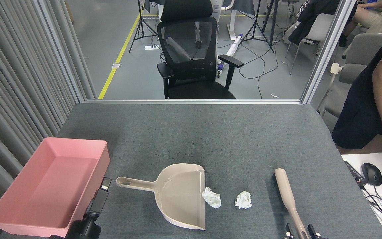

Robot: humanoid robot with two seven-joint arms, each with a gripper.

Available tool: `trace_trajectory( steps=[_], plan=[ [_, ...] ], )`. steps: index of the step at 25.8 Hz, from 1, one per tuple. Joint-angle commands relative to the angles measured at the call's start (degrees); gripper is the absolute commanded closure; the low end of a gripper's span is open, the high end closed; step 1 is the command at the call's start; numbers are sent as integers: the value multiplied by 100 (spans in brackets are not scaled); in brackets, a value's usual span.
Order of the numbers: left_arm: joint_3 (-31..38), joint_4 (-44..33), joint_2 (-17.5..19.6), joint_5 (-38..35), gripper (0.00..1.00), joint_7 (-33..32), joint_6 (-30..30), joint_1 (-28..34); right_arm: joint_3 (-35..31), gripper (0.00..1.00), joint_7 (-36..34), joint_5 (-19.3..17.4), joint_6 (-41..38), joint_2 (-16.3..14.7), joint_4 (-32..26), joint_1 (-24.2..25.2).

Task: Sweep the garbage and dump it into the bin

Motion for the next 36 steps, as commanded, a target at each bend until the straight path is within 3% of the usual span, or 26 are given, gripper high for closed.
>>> trace_trajectory(
  steps=[1,11,14,20,26,36],
  plan=[
    [0,-1,4,0,1,-7,9,-58,8,37,9,0,-43,-12,0,11],
    [0,-10,-14,0,1,-7,0,-67,17,58,0,-9,-123,-4,9,29],
    [0,-10,4,0,1,-7,0,-75,17,59,0,0,-114,-4,9,38],
    [0,-1,12,0,1,-7,0,-84,17,77,-62,0,-123,-4,9,46],
    [0,96,-58,0,1,-7,9,-119,17,83,-158,-9,-131,-4,9,64],
    [-17,465,-58,9,1,-113,9,-234,8,83,-246,-53,-193,14,-9,82]
  ],
)
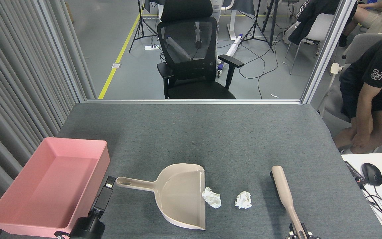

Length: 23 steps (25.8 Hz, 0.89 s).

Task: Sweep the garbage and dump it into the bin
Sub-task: 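Move the left gripper to the dustpan handle and grasp it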

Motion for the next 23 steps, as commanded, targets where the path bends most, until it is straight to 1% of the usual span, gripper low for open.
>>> trace_trajectory(
  steps=[1,7,12,15,18,23],
  plan=[
    [-2,62,-45,-8,1,-12,-1,4,0,83,-38,-12,-13,-5,-21,16],
    [-11,370,-150,-34,1,85,-107,13,-9,84,-73,-29,-145,65,-82,60],
    [-284,695,-159,-26,1,85,-186,4,-9,83,-81,-38,-171,127,-161,183],
    [-424,757,-168,-26,1,85,-212,-5,-35,83,-81,-47,-197,127,-258,271],
    [-460,871,-185,-26,1,50,-168,-110,-62,83,-143,-38,-197,127,-258,280],
    [-442,1293,-185,-8,2,59,-151,-532,-70,83,-169,-56,-215,136,-258,280]
  ],
)
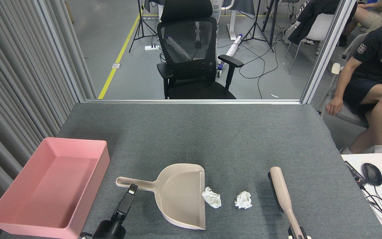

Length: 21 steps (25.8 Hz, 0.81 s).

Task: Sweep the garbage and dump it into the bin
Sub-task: 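Move the left gripper to the dustpan handle and grasp it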

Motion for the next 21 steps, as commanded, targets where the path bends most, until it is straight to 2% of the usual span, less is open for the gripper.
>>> trace_trajectory(
  steps=[1,9,12,19,21],
  plan=[
    [1,222,-4,13,2,0,18,-250,-5,83,-20,-4,-23,15,-4,4],
    [1,503,-4,-22,5,-141,273,-470,-14,83,-82,-4,-23,138,-4,136],
    [10,565,-22,-13,14,-194,281,-531,-23,83,-170,-4,-23,146,-13,154],
    [89,934,-22,48,14,-255,238,-786,-23,83,-178,-4,-58,146,-57,154],
    [133,934,-22,48,19,-255,238,-804,-14,83,-178,-4,-67,182,-57,154]
  ],
)
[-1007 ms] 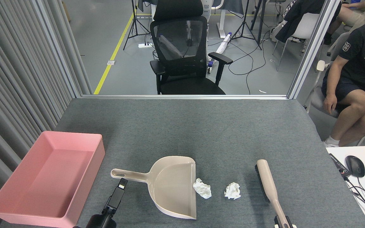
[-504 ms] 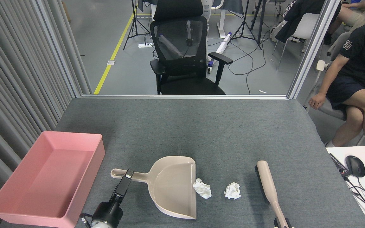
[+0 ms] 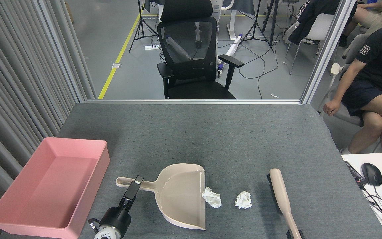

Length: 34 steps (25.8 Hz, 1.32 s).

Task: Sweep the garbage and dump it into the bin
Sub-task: 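Move the left gripper to the dustpan handle and grasp it, then sweep the white paper balls into the dustpan with the right-held brush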

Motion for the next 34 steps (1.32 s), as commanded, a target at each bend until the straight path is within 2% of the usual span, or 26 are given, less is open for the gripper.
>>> trace_trajectory(
  steps=[1,6,9,14,19,22,25,32,34],
  plan=[
    [59,59,-3,20,20,-38,-26,-91,9,83,0,0,-12,26,-8,0],
    [77,182,-3,20,21,-293,-70,-205,0,83,-9,0,-12,34,-8,0],
    [217,305,-12,20,34,-301,-158,-302,9,83,-52,0,-12,34,-8,0],
    [376,305,6,2,50,-407,-193,-328,9,83,-61,0,-3,61,-8,0],
    [420,305,6,-24,58,-477,-255,-319,17,83,-70,0,-12,122,-8,9],
    [455,305,-3,-24,70,-679,-378,-319,17,83,-88,0,-12,131,-8,17],
    [569,305,-55,-24,76,-741,-448,-319,26,83,-167,0,-47,166,-8,53],
    [604,305,-73,-24,80,-741,-466,-319,79,84,-193,0,-74,289,-8,140],
    [604,305,-73,-24,80,-741,-466,-319,96,87,-193,0,-83,316,-8,184]
  ],
)
